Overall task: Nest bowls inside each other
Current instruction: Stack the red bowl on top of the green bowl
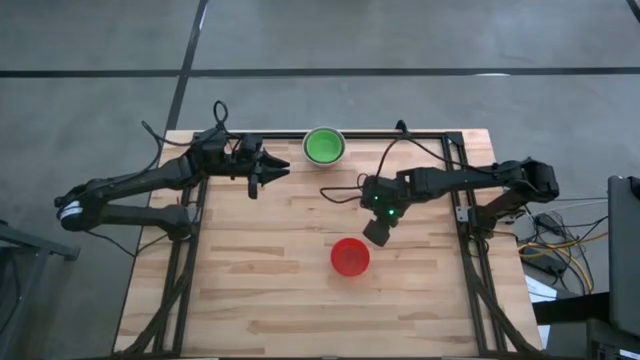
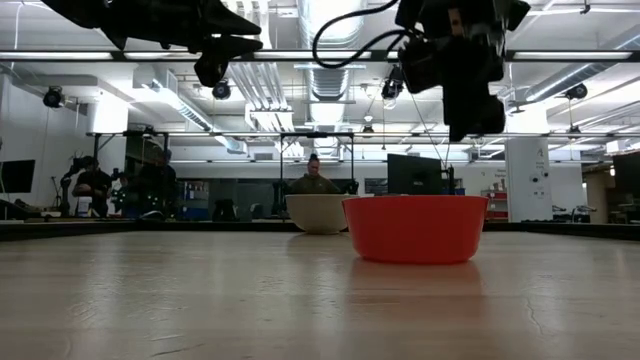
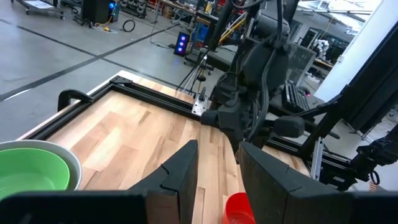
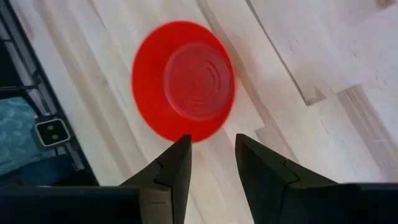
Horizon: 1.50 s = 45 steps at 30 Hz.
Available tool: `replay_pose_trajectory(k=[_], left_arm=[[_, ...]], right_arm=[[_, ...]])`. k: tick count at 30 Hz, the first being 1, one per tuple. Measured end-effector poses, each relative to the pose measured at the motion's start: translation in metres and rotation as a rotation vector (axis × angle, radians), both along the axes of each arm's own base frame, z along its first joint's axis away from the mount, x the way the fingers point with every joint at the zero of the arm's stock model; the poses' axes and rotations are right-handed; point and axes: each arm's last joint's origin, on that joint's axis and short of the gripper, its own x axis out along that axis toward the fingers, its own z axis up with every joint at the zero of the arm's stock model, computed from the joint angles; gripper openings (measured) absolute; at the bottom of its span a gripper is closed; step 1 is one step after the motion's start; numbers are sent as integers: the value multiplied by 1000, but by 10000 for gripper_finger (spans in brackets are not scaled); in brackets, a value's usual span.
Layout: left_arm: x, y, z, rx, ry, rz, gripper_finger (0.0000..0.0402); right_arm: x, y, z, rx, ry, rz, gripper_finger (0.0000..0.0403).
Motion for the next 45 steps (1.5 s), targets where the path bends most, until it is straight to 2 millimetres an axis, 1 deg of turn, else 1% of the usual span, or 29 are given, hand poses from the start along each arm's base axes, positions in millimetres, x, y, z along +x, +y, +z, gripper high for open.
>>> replay_pose_trajectory(k=[4,10,20,26,33,41,45], left_arm=[[0,0,0,0,0,0,122],[0,0,0,0,0,0,122],[0,0,0,0,0,0,122],[0,0,0,0,0,0,122],[0,0,0,0,0,0,122],[0,0,0,0,0,0,122],[0,0,0,0,0,0,122]], right_arm=[[3,0,-4,3,5,2,121],[5,0,-3,1,-19,-1,122],[8,0,-5,13,-49,-34,165],[5,1,-20,35,-34,-58,180],[2,2,-33,63,-42,-62,175],[1,13,-44,74,-84,-26,176],[-3,20,-54,83,-84,-17,174]])
